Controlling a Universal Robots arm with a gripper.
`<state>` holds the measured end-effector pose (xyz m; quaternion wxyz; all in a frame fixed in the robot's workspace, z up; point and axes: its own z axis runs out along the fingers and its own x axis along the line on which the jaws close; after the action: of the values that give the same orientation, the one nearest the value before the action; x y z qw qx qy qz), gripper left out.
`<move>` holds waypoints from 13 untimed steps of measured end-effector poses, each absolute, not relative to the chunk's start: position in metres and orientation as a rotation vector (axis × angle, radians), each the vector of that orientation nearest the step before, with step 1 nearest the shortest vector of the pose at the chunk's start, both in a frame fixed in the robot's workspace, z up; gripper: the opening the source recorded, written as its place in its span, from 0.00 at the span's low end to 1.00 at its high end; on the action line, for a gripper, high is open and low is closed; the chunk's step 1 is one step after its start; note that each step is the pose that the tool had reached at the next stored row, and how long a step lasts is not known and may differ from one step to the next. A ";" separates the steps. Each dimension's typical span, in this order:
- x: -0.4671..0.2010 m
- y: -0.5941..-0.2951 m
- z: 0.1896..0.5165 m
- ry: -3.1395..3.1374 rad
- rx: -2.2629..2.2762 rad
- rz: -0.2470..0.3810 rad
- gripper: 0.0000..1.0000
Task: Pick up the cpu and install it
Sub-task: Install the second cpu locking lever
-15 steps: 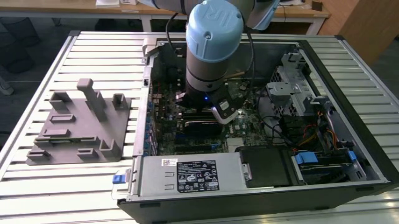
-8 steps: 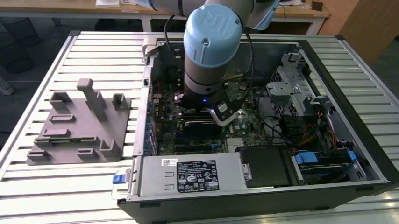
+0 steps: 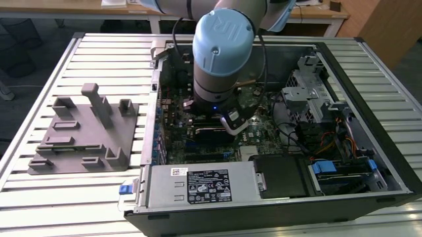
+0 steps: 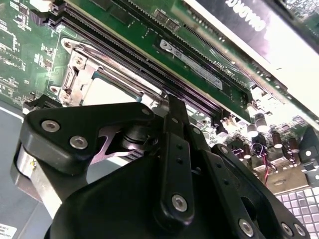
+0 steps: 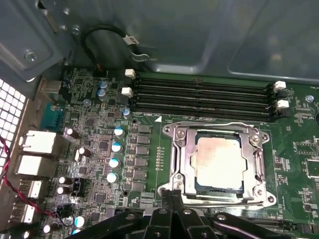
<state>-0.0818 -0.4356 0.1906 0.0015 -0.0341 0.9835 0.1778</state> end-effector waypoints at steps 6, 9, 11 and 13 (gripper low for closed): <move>-0.084 -0.436 0.188 3.081 -0.107 0.583 0.11; -0.085 -0.436 0.187 3.080 -0.107 0.592 0.11; -0.085 -0.436 0.186 3.078 -0.107 0.597 0.11; -0.085 -0.436 0.185 3.078 -0.107 0.601 0.11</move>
<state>-0.0853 -0.4355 0.1854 0.0021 -0.0342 0.9809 0.1915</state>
